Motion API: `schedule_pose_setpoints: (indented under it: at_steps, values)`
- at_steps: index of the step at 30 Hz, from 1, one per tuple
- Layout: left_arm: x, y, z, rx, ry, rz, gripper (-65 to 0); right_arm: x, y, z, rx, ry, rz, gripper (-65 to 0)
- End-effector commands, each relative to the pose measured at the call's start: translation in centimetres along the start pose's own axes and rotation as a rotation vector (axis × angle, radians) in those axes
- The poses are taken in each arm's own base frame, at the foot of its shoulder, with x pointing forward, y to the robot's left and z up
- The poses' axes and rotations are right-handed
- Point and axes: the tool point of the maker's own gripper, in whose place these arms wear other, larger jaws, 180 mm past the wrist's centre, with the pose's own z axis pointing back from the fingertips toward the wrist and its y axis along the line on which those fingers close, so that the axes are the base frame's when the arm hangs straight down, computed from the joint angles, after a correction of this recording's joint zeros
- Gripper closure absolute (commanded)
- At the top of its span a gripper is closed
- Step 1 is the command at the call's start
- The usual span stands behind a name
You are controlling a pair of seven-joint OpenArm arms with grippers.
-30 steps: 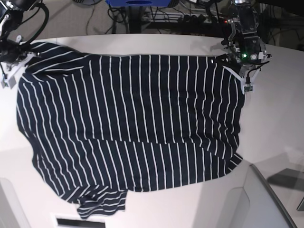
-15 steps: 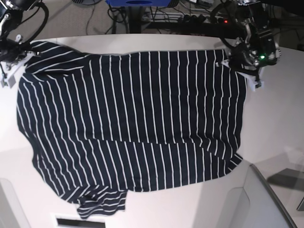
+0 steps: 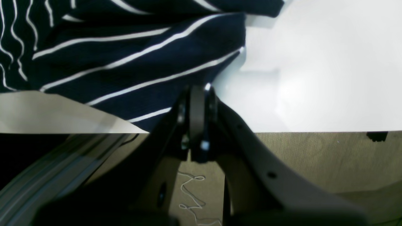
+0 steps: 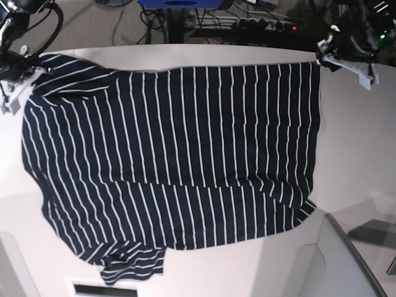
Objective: Layout the t-shirt on the table in an organized manner, then fold the t-shirt properly
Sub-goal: 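Release the shirt with the left gripper and reposition it along the edge, then regrasp the shirt edge with the left gripper and pull it taut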
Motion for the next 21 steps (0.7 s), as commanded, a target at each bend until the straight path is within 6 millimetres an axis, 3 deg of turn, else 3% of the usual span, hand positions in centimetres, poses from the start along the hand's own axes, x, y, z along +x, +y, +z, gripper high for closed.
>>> schedule_pose_setpoints:
  at_steps: [1, 5, 9, 12, 15, 21]
  values:
    - [1.6, 0.9, 1.0, 0.007, -0.067, -0.022, -33.6, 1.0, -0.5, 0.6, -0.015, -0.035, 0.013, -0.5]
    - [5.1, 2.1, 2.2, 0.030, -0.233, -0.104, -32.6, 1.0, -0.5, 0.5, -0.012, -0.033, 0.011, -0.5]
    - [7.4, 1.9, 1.4, 0.032, -0.303, -0.136, -36.0, 1.2, -0.4, 0.5, -0.010, -0.037, 0.012, -0.5]
    - [7.2, 1.5, -0.1, 0.015, -0.268, -0.136, -47.2, 1.2, -0.2, 0.4, -0.006, -0.035, 0.018, -0.5]
    - [6.2, 0.7, -1.9, -0.010, -0.215, -0.137, -64.8, 1.5, -0.2, 0.4, -0.006, -0.054, 0.022, -0.5]
    - [4.3, -1.6, -4.5, -0.065, -0.168, -0.169, -65.0, 1.2, -0.3, 0.4, -0.009, -0.073, 0.021, -0.5]
